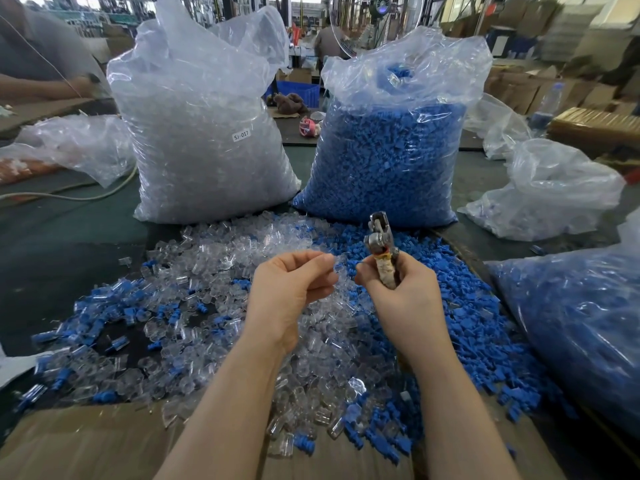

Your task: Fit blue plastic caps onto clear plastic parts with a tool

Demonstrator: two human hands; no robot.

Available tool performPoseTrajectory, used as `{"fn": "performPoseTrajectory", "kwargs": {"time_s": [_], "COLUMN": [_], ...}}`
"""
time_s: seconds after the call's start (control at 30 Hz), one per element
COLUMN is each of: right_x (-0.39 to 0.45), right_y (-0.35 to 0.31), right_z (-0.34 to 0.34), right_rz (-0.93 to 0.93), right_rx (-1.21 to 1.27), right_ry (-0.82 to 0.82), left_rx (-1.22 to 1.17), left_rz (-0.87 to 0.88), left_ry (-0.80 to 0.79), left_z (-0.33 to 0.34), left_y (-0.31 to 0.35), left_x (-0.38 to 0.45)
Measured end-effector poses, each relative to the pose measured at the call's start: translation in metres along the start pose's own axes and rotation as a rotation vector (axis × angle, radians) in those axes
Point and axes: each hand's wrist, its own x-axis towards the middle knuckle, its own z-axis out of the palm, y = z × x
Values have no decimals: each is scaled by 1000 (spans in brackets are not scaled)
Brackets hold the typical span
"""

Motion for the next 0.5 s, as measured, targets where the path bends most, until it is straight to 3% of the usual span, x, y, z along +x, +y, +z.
{"fn": "performPoseTrajectory", "kwargs": {"time_s": [0.5], "right_x": [1], "right_y": [2], "right_z": [5], "right_rz": [-87], "right_rx": [-118], "right_ry": [41], "left_rx": [139], "left_rz": [122], "left_ry": [10], "left_z": [12], "left_y": [-5], "left_x": [-6]}}
